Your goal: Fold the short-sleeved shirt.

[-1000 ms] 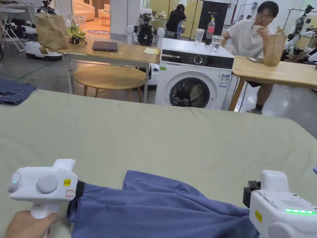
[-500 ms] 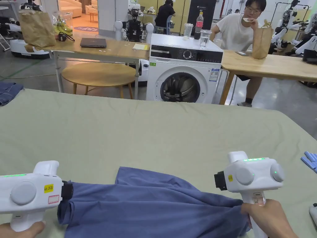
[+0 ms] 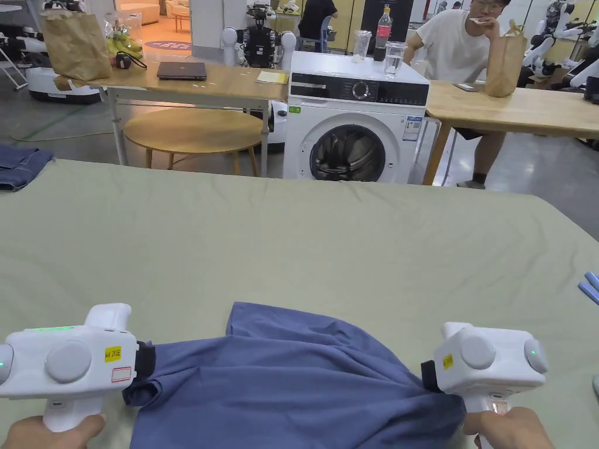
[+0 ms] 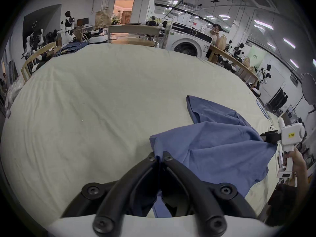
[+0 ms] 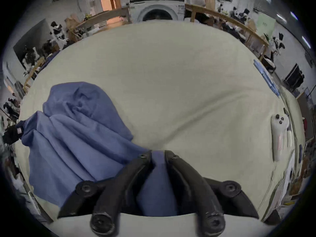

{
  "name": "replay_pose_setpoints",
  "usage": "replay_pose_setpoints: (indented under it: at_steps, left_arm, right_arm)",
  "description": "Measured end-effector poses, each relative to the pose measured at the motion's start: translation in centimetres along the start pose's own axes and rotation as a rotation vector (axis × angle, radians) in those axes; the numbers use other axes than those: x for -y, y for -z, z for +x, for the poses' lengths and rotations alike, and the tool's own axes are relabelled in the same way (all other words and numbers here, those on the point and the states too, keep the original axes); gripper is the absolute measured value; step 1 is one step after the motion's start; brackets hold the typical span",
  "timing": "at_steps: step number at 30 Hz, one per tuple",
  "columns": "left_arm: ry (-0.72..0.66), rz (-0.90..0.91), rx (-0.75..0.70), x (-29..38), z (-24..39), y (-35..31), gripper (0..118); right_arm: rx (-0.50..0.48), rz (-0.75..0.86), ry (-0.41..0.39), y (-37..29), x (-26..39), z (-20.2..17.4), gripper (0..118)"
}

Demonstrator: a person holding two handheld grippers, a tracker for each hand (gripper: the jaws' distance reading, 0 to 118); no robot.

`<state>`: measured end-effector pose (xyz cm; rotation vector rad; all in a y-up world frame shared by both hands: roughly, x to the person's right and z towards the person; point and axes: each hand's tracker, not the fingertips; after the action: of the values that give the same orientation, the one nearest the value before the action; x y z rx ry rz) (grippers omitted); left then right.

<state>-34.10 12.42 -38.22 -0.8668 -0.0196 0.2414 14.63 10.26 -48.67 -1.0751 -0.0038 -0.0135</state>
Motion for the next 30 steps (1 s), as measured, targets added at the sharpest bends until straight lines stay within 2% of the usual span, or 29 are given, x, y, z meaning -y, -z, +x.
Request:
replay_pose_setpoints:
  at_steps: [4, 11, 19, 25, 30]
  left_arm:
    - [0.005, 0.041, -0.001, -0.6, 0.0, -1.4, 0]
    - [0.002, 0.177, 0.020, -4.1, -0.8, -6.8, 0]
    - [0.045, 0.403, 0.008, -11.3, -1.2, -17.4, 0]
    - [0.077, 0.515, -0.034, -16.2, -1.4, -23.7, 0]
    - [0.056, 0.540, -0.057, -19.4, -2.8, -25.1, 0]
  right_arm:
    - [-0.048, 0.151, 0.075, -3.0, 0.0, 1.1, 9]
    - [-0.048, 0.403, 0.031, -9.6, -1.1, 1.2, 9]
    - [-0.023, 0.673, -0.002, -18.5, -4.2, -0.8, 8]
    - [-0.026, 0.801, 0.005, -25.2, -8.0, -2.3, 8]
    - [-0.026, 0.867, -0.001, -28.9, -11.7, -3.2, 8]
